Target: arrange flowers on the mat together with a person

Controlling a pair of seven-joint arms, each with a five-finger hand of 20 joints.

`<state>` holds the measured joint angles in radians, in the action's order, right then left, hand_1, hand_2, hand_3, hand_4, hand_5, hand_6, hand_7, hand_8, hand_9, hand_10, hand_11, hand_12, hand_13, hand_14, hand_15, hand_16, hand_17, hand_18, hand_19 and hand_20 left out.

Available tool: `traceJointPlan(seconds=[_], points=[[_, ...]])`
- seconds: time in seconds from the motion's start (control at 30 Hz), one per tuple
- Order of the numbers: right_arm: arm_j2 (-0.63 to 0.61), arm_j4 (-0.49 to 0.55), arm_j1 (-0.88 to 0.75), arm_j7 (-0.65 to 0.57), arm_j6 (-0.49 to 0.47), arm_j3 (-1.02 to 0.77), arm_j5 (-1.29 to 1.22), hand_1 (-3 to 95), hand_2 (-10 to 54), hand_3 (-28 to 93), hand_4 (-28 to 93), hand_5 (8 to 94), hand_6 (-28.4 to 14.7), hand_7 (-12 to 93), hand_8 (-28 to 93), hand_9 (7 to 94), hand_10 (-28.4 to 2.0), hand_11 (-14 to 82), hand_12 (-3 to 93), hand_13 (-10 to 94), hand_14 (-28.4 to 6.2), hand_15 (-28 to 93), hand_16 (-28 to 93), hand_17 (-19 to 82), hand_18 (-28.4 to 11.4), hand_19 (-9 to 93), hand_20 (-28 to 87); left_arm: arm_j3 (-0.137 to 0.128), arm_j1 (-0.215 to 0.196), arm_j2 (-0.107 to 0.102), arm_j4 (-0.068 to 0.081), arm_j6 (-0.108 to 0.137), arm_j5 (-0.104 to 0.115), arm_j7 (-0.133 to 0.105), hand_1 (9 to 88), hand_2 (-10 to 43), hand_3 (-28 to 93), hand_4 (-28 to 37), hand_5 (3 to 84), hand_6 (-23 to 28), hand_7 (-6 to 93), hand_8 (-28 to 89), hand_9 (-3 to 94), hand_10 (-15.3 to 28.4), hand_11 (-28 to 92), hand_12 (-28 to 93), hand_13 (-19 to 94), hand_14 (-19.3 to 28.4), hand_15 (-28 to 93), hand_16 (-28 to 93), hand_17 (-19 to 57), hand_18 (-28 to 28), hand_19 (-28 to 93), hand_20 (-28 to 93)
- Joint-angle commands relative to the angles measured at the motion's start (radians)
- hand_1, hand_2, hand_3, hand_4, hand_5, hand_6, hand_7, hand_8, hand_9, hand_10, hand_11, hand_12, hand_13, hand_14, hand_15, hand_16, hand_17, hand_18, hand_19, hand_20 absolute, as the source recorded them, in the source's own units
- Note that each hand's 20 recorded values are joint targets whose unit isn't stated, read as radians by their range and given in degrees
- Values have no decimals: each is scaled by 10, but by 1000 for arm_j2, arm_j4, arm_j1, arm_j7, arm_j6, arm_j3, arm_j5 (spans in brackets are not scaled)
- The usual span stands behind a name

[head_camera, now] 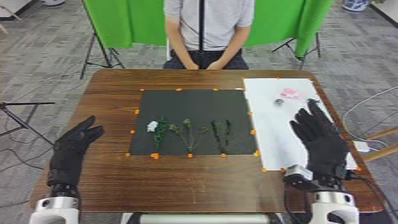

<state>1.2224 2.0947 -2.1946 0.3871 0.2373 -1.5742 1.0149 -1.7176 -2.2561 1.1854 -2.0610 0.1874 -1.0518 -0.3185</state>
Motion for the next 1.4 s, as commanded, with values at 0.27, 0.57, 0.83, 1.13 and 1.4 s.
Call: traceJointPlan(seconds=[0.27, 0.57, 0.83, 1.13, 1.4], points=[[-2, 4, 26, -14, 6, 4, 10, 52, 23, 776, -188, 350, -3, 82, -78, 345, -142, 26, 97, 253, -128, 56, 124, 146, -145, 27, 221, 2, -26, 17, -8, -6, -4, 11, 260, -95, 678, -282, 458, 62, 63, -57, 485, 143, 162, 107, 394, 171, 114, 5, 105, 115, 26, 200], [1, 12, -7, -2, -11, -14, 9, 55, 19, 778, -186, 353, -3, 85, -79, 351, -143, 28, 99, 267, -137, 68, 127, 147, -146, 28, 223, 3, -21, 15, -3, -12, -2, 18, 260, -95, 680, -283, 458, 62, 64, -57, 485, 143, 163, 108, 393, 171, 113, 5, 104, 115, 25, 199], [9, 23, -52, 13, -45, -40, 15, 58, 15, 778, -185, 368, -6, 91, -79, 371, -147, 35, 109, 285, -145, 81, 138, 150, -149, 34, 226, -2, -24, 15, -5, -15, -1, 22, 261, -95, 678, -283, 458, 61, 63, -57, 484, 143, 161, 108, 393, 171, 113, 5, 102, 116, 25, 198], [8, 21, -38, -1, -35, -35, 20, 61, 12, 776, -185, 378, -8, 93, -80, 382, -147, 36, 111, 295, -146, 84, 143, 153, -150, 34, 227, -2, -22, 15, -4, -24, -1, 26, 260, -95, 679, -281, 457, 62, 61, -56, 484, 143, 161, 108, 391, 171, 113, 5, 102, 116, 25, 197], [7, 18, -31, -8, -33, -31, 24, 63, 10, 775, -186, 380, -7, 94, -80, 383, -148, 36, 112, 296, -145, 84, 143, 154, -149, 32, 228, -5, -25, 16, -5, -23, 0, 24, 259, -95, 680, -282, 458, 62, 61, -56, 484, 143, 160, 108, 393, 170, 113, 5, 101, 116, 25, 197]])
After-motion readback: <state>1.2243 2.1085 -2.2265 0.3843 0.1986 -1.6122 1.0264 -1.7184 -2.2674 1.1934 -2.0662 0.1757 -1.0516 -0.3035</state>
